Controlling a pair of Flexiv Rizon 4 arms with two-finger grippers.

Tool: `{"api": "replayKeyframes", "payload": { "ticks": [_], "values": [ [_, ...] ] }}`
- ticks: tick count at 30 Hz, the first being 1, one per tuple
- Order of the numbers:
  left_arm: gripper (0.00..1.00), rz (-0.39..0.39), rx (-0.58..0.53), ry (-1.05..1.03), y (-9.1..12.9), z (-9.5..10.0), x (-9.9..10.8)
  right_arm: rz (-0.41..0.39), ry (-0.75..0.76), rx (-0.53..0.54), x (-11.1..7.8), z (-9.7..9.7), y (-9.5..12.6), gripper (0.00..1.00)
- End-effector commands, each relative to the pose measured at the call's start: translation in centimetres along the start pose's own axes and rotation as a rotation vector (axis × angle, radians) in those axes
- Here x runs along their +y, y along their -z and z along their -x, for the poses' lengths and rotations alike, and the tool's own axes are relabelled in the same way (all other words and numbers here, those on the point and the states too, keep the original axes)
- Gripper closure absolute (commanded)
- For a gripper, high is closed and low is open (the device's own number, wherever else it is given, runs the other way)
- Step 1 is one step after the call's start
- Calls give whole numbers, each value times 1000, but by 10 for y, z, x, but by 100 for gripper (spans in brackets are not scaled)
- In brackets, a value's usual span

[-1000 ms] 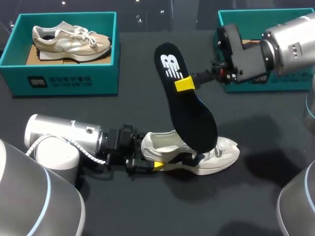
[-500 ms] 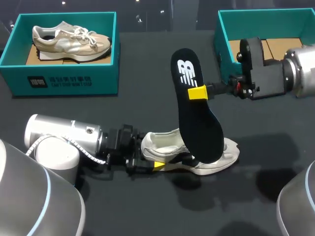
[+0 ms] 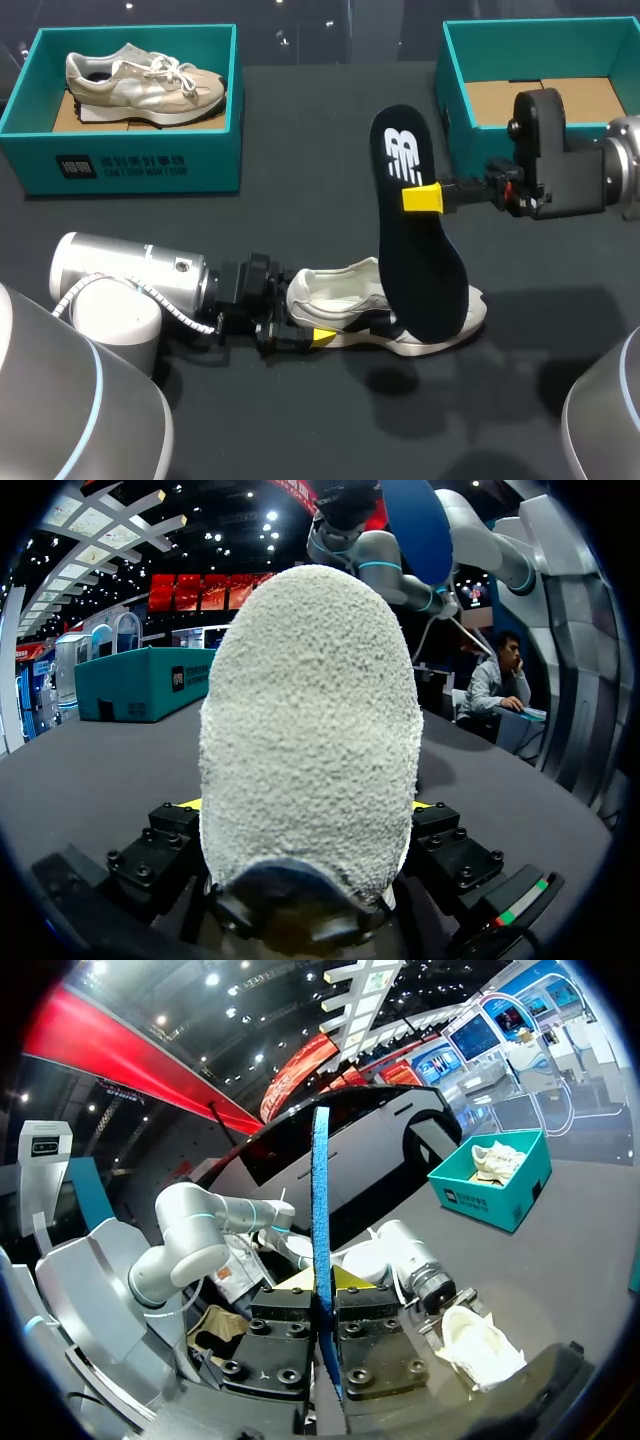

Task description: Take the shoe out of the shoebox, open the shoe tongue, remove and reinsert the insole, then place the shoe into the shoebox

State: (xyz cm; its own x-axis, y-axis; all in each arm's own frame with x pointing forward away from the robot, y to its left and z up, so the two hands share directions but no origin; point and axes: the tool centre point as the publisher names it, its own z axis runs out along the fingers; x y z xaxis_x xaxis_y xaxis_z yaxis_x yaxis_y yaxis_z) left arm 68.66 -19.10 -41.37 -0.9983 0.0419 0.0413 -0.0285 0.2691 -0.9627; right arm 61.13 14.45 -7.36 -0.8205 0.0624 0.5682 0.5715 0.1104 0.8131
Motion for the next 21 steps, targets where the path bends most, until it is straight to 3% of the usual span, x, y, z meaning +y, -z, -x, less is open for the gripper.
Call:
{"api": "replayKeyframes", "payload": {
  "ticks": [1,7,9,10,11,21],
  "values": [
    [100,1,-1,0,-1,0,1,25,2,-24,-12,-13,10,100],
    [100,1,-1,0,-1,0,1,25,2,-24,-12,-13,10,100],
    [56,-4,6,-1,-1,0,-2,25,2,-24,-12,-13,10,100],
    [23,-5,17,-7,-1,0,-4,25,2,-24,-12,-13,10,100],
    [2,-3,20,-8,-1,-1,-5,25,2,-24,-12,-13,10,100],
    [0,82,46,-1,14,2,-7,25,2,-24,-12,-13,10,100]
  ]
}}
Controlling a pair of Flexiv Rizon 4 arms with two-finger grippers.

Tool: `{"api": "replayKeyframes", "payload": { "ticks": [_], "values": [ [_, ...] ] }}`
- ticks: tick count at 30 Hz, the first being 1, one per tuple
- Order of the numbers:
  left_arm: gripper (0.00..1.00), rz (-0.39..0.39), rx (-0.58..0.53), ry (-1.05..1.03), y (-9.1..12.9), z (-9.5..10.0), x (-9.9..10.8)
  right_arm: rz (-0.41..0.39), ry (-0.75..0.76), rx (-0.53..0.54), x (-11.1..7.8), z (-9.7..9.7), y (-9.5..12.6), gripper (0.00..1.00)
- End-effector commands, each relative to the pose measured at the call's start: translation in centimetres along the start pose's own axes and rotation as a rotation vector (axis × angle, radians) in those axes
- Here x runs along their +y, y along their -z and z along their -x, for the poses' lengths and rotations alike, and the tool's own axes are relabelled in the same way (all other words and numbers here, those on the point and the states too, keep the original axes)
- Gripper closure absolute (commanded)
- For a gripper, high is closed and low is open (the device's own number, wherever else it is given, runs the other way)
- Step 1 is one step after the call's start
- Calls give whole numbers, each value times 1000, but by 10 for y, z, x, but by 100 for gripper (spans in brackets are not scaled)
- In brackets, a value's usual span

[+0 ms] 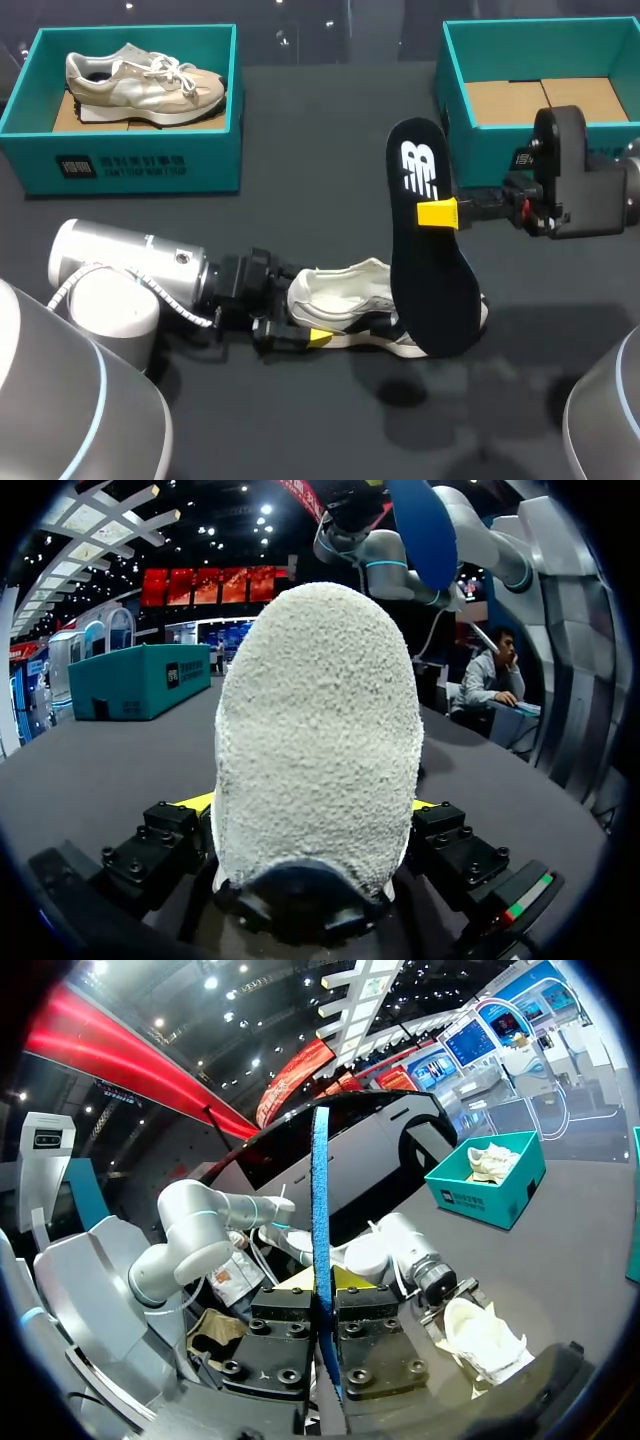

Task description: Take the shoe out of the shoebox, open the shoe tongue, remove and reinsert the insole, then place the shoe into the shoebox

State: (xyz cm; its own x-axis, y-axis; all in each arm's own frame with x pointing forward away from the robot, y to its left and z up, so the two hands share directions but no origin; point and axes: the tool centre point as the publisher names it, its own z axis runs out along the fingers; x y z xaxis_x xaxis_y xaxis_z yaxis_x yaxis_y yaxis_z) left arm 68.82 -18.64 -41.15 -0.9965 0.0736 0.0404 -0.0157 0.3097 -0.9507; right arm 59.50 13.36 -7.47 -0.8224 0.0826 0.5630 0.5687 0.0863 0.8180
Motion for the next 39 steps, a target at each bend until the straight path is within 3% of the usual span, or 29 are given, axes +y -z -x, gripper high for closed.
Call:
{"api": "replayKeyframes", "payload": {
  "ticks": [1,6,23,29,35,39],
  "values": [
    [0,79,21,21,11,0,-6,0,-1,-3,-1,-1,-1,100],
    [0,340,81,34,27,-8,-18,0,-1,-3,-1,-1,-1,100],
    [0,340,81,34,27,-8,-18,0,-1,-3,-1,-1,-1,100],
    [0,537,67,80,36,-1,-22,0,-1,-3,-1,-1,-1,100],
    [0,670,130,89,43,-2,-34,0,-1,-3,-1,-1,-1,100],
    [0,813,125,74,47,-3,-40,0,-1,-3,-1,-1,-1,100]
  ]
}}
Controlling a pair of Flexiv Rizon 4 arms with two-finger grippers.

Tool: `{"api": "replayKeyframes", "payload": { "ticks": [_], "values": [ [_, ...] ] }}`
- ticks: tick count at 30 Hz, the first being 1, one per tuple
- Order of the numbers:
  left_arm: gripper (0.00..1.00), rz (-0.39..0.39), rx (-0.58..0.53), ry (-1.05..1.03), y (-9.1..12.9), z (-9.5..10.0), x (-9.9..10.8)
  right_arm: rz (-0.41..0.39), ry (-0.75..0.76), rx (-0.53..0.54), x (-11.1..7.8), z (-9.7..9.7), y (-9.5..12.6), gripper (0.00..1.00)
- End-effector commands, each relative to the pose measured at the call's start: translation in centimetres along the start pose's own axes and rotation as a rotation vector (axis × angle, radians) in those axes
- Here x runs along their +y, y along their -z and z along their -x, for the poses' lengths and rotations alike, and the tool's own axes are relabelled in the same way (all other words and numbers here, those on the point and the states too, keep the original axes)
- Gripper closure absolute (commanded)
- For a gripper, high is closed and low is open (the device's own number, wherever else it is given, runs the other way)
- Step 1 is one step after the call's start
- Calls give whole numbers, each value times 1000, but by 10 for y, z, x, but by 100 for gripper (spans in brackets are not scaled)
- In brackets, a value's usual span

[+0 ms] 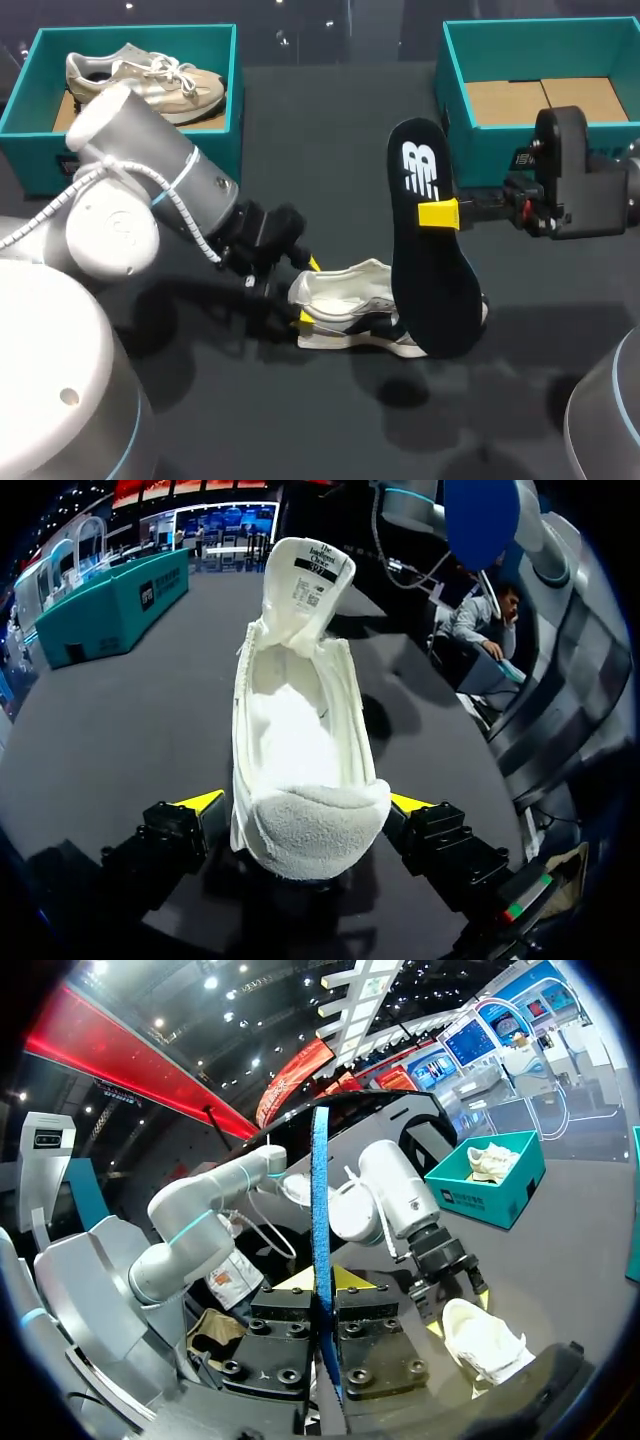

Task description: Take the shoe out of the shoebox, open the shoe tongue, remove and reinsert the insole, then place the shoe into the shoebox

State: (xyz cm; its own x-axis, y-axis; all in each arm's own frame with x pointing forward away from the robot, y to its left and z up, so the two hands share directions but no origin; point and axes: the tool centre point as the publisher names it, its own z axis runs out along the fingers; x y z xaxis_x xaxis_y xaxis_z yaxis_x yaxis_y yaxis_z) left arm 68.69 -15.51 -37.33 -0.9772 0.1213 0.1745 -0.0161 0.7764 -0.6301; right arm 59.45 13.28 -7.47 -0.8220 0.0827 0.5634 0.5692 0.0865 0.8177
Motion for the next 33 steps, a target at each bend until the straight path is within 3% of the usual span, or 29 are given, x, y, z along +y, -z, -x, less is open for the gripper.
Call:
{"api": "replayKeyframes", "payload": {
  "ticks": [1,8,10,22,30,33],
  "values": [
    [0,272,-18,7,13,0,-9,1,0,-3,-1,-1,-1,100],
    [0,468,15,75,15,-6,-15,1,0,-3,-1,-1,-1,100],
    [0,502,-40,113,21,-4,-17,1,0,-3,-1,-1,-1,100],
    [0,502,-40,113,21,-4,-17,1,0,-3,-1,-1,-1,100],
    [0,629,-56,42,12,-10,-26,1,0,-3,-1,-1,-1,100],
    [0,637,-66,47,8,-10,-26,1,0,-3,-1,-1,-1,100]
  ]
}}
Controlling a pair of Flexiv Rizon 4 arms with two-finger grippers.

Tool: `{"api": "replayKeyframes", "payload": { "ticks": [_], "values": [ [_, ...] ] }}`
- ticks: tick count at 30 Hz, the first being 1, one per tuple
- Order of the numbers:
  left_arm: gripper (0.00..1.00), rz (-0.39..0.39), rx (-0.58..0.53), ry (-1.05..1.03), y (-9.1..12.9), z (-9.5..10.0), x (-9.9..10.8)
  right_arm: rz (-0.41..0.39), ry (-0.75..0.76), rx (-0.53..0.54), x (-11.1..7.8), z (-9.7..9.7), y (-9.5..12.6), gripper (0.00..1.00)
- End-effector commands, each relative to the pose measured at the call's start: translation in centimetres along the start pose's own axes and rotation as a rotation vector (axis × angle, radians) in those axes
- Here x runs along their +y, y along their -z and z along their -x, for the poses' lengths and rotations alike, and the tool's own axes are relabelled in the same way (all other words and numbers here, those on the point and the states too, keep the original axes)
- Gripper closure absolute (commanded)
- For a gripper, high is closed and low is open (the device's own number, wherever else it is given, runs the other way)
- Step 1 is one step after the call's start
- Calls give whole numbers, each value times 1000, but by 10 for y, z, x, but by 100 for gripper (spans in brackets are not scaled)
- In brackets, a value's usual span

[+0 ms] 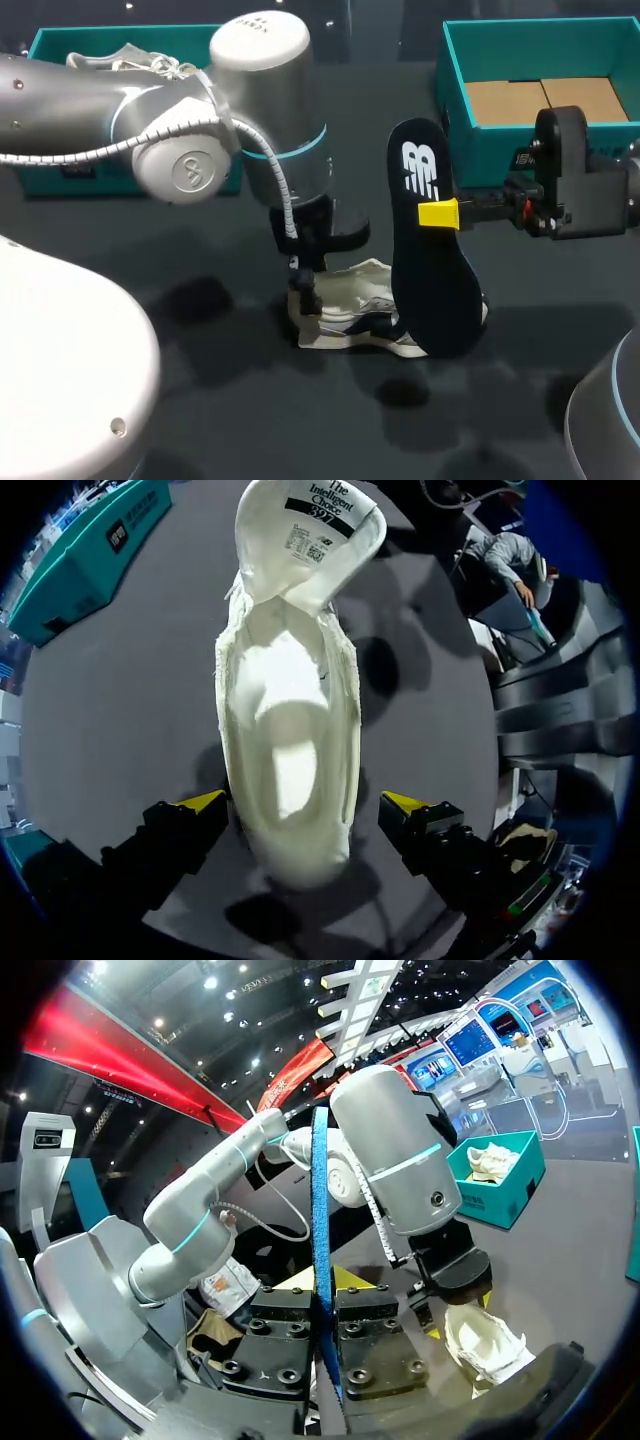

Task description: Take the shoe out of the shoebox, open the shoe tongue, remove and reinsert the insole, then place the shoe into the shoebox

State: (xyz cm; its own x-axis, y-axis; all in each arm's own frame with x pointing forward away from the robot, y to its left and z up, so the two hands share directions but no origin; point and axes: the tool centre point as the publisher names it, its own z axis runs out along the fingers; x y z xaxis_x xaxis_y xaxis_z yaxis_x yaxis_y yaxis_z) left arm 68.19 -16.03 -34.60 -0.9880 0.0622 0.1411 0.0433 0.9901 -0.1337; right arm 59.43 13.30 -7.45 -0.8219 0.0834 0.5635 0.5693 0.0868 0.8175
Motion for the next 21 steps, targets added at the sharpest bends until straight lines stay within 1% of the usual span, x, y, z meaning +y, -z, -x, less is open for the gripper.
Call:
{"api": "replayKeyframes", "payload": {
  "ticks": [1,7,12,17,21],
  "values": [
    [0,91,-13,11,-5,-2,-9,1,0,-2,-1,0,-1,100],
    [0,92,-19,22,-5,-2,-9,1,0,-2,-1,0,-1,100],
    [0,99,-40,12,8,-3,-14,1,0,-2,-1,0,-1,100],
    [0,89,-63,12,20,7,-24,1,0,-2,-1,0,-1,100],
    [0,85,-81,14,20,18,-34,1,0,-2,-1,0,-1,100]
  ]
}}
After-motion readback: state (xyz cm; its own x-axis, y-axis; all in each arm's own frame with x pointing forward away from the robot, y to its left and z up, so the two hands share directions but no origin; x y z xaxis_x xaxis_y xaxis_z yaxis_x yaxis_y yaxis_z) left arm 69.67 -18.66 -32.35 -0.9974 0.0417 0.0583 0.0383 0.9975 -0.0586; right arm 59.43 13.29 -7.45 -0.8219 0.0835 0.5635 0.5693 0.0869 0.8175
